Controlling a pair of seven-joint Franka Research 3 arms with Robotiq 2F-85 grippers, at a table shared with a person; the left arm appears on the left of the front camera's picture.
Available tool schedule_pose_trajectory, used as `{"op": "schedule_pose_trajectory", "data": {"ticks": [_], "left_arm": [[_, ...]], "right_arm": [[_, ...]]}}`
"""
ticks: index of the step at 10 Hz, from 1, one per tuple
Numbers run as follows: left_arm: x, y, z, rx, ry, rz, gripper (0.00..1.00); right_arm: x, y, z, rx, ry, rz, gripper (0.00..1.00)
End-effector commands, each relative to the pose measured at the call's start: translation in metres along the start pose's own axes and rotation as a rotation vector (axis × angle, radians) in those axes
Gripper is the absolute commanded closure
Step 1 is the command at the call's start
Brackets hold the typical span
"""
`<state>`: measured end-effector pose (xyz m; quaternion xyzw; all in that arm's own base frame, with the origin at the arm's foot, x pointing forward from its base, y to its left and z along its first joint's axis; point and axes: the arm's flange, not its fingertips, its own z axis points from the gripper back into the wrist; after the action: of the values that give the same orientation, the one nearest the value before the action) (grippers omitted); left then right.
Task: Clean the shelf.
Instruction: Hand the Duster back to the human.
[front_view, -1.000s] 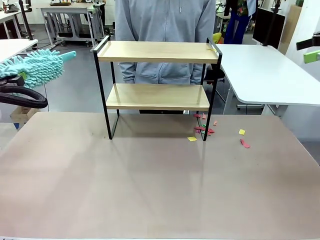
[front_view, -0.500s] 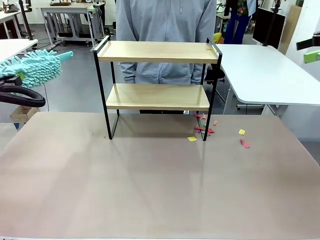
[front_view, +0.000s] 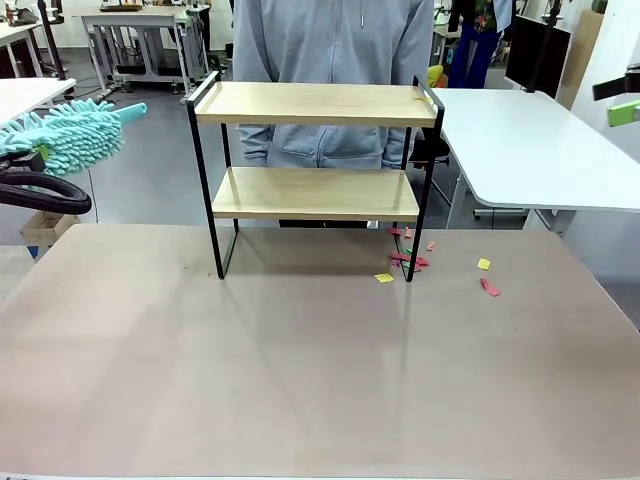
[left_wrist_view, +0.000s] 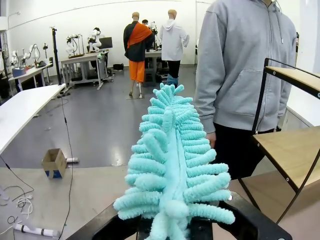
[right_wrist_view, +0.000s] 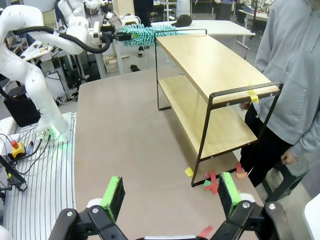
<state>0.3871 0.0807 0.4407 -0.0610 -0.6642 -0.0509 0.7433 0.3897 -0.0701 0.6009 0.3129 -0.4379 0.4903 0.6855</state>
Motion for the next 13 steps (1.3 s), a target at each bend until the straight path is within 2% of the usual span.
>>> {"op": "schedule_pose_trajectory", "data": {"ticks": [1,10,11,12,13], "left_arm": [[0.002,0.001,0.0,0.004,-0.008,-0.008,0.82],[0.002,0.001,0.0,0.004,-0.008,-0.008,0.82],[0.001,0.0,-0.001,-0.001,0.0,0.0,0.65],[0.015,0.005,0.013,-0.046,0.026,0.011,0.26],[0.025,0.007,0.02,-0.039,0.022,0.024,0.08]], "right_arm": [[0.002,-0.001,0.001,0.0,-0.018,0.018,0.0],[0.002,-0.001,0.001,0.0,-0.018,0.018,0.0],[0.002,-0.001,0.001,0.0,-0.018,0.018,0.0],[0.002,-0.001,0.001,0.0,-0.018,0.018,0.0],[0.002,-0.001,0.001,0.0,-0.018,0.018,0.0]]}}
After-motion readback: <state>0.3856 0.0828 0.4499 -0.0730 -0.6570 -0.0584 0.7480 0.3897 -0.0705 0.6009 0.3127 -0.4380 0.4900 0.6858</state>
